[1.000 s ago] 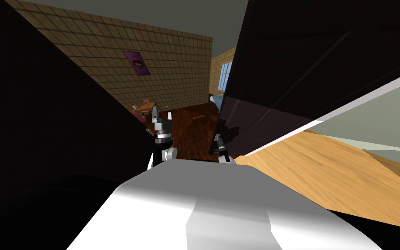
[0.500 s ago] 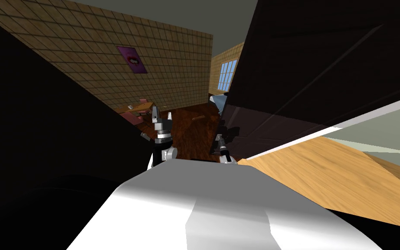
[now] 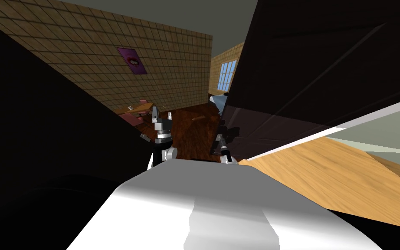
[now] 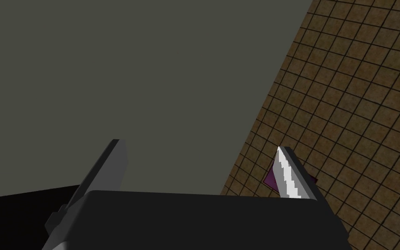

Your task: Push the door open

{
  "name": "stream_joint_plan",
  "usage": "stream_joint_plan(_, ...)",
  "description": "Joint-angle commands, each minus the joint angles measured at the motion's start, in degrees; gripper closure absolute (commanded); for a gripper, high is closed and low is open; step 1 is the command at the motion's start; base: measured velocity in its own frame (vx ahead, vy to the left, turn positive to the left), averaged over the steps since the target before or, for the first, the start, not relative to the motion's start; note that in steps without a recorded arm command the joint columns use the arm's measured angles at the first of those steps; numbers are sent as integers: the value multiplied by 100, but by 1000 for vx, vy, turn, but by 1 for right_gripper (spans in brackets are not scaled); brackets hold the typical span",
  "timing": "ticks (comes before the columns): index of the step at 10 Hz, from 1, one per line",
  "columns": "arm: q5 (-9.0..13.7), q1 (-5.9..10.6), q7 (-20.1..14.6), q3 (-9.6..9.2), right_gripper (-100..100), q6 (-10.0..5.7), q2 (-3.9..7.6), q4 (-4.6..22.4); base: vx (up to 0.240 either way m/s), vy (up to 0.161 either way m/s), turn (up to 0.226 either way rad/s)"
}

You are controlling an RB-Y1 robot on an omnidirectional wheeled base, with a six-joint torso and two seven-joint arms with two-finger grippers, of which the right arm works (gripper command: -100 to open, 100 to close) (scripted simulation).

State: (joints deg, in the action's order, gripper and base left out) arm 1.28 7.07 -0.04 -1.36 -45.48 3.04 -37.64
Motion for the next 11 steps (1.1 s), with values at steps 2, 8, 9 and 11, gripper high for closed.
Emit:
stream_joint_plan(2, 96, -44, 43, 189, 100, 14, 125, -90, 168, 72, -73)
stream_joint_plan(8, 297, -25, 147, 555, 100, 28, 217, -63, 186, 72, -57)
stream_joint_plan(9, 297, -25, 147, 555, 100, 28, 217, -63, 112, 37, -86)
stream_joint_plan(11, 344, 65, 143, 614, -100, -38, 197, 106, 68, 57, -87)
